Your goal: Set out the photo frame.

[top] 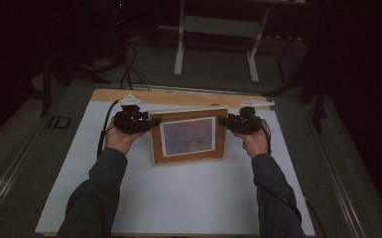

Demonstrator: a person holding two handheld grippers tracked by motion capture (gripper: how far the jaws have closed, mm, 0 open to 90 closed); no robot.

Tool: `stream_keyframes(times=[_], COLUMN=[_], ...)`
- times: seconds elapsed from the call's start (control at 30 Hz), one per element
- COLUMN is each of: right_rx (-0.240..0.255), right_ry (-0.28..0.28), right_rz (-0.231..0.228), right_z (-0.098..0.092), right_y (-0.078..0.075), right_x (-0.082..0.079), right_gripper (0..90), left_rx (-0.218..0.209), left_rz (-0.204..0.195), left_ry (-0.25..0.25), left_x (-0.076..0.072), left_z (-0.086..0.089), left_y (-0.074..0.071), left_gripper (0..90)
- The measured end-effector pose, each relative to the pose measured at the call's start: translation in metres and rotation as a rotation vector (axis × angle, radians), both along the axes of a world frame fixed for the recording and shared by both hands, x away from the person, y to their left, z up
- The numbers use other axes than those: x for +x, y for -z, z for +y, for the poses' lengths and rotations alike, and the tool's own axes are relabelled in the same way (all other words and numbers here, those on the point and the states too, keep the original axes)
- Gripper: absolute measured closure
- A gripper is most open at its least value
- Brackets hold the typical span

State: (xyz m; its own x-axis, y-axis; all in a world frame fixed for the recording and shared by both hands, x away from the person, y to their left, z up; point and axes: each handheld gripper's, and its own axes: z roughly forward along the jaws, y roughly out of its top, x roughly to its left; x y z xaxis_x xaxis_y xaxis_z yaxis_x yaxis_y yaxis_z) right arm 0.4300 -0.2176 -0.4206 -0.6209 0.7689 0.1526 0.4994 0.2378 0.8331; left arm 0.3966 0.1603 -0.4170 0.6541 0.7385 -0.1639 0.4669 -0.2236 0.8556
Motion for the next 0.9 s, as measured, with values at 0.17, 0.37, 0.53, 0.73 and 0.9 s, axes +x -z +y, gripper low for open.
stream_keyframes(times=[0.17, 0.37, 0.53, 0.73, 0.9], right_rx=[-0.005, -0.018, -0.018, -0.025, -0.039], right_ry=[-0.001, -0.003, -0.005, -0.014, -0.02], right_rz=[0.003, 0.007, 0.012, 0.022, 0.027], right_z=[-0.001, -0.001, -0.002, -0.004, -0.006], right_y=[-0.001, -0.003, -0.003, -0.004, -0.005], right_x=[-0.002, -0.004, -0.008, -0.014, -0.02], right_gripper=[61.4, 61.4, 61.6, 62.0, 62.4], left_rx=[-0.011, -0.022, -0.043, -0.061, -0.075], left_rz=[0.007, 0.011, 0.02, 0.034, 0.04], left_ry=[-0.002, -0.004, -0.002, 0.008, 0.018], left_x=[0.001, 0.002, 0.004, 0.006, 0.007], left_z=[0.0, 0.0, 0.0, 0.001, 0.001], left_y=[-0.001, 0.0, 0.001, 0.001, 0.002], left_gripper=[57.0, 56.6, 56.0, 55.1, 54.5])
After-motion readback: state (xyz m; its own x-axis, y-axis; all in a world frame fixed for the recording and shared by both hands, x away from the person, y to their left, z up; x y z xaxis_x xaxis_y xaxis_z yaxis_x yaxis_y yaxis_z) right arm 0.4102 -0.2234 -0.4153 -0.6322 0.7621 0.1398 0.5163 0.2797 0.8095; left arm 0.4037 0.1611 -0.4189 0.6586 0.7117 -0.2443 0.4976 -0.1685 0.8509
